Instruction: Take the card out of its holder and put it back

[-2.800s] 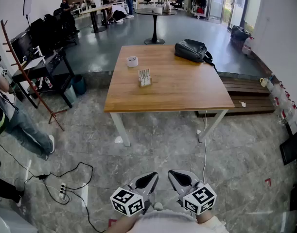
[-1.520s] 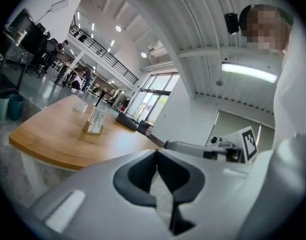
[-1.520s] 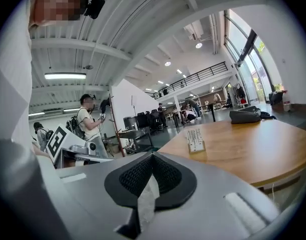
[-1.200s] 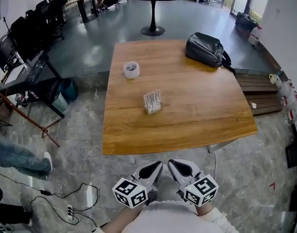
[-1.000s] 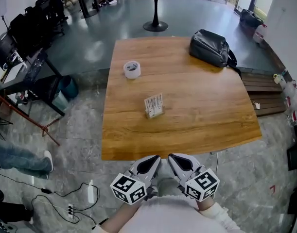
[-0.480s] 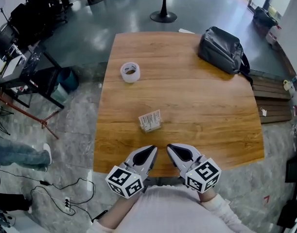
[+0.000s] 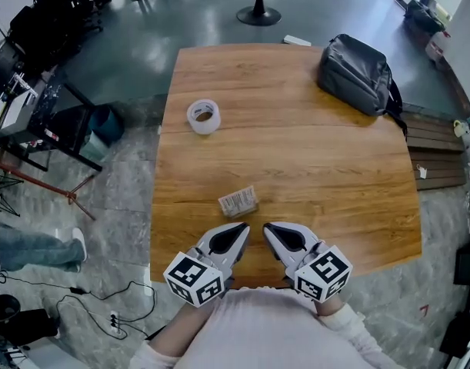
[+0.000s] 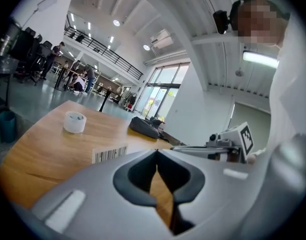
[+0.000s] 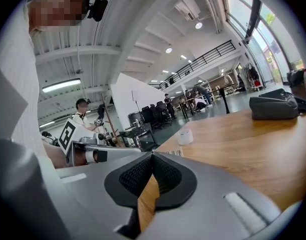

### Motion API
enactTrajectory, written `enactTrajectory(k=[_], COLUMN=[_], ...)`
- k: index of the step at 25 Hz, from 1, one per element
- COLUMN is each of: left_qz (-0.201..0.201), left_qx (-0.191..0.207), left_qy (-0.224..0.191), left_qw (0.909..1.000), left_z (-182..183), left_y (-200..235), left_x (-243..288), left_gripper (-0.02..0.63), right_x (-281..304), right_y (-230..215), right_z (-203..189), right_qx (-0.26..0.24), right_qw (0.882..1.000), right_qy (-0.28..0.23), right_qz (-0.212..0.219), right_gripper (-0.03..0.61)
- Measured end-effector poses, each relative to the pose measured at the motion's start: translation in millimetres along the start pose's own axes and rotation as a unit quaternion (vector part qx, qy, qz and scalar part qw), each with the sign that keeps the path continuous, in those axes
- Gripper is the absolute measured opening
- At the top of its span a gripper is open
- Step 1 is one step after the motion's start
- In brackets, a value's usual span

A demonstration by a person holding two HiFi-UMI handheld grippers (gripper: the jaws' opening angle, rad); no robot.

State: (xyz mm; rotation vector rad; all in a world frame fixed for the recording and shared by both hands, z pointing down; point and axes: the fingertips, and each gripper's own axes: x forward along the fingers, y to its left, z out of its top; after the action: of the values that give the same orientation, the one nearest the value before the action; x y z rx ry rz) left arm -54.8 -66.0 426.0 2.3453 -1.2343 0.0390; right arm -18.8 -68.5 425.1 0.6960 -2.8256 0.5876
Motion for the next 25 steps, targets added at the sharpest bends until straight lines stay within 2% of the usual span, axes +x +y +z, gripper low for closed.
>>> enactTrajectory(k=[7, 10, 13, 16, 19, 21, 25], left_qz=[-0.034, -0.051, -0.047, -0.047, -0.059, -0.069, -0.084], left_qx=[0.078, 0.114, 0.144, 0.157, 0.177, 0.19, 0.23], left_qy=[0.048, 0.076, 0.114, 0.151, 0.19, 0.212, 0.255], left_qw=[0.9952, 0.9893, 0.9818, 0.9748, 0.964, 0.956, 0.9354], left_z=[26, 35, 36, 32, 27, 23, 15], left_y=[16, 24, 37, 48, 52, 54, 55], left_x=[17, 21, 24, 29, 34, 37, 42], left_gripper=[0.008, 0.008, 0.009, 0.009, 0.012, 0.081, 0.096], right_x=[16, 20, 23, 24, 24, 27, 35], right_y=[-6, -9, -9, -8, -9, -9, -8], right_z=[-1, -6, -12, -20, -28, -31, -31], right_qx=[0.014, 0.022, 0.029, 0.036, 0.032, 0.024, 0.02], right_qw=[1.0, 1.0, 0.999, 0.999, 0.999, 0.998, 0.998], right_qy=[0.007, 0.012, 0.019, 0.03, 0.044, 0.05, 0.056], right_qz=[0.005, 0.002, 0.0, 0.001, -0.004, -0.009, -0.01], right_gripper=[-0.002, -0.002, -0.003, -0.002, -0.002, -0.002, -0.002])
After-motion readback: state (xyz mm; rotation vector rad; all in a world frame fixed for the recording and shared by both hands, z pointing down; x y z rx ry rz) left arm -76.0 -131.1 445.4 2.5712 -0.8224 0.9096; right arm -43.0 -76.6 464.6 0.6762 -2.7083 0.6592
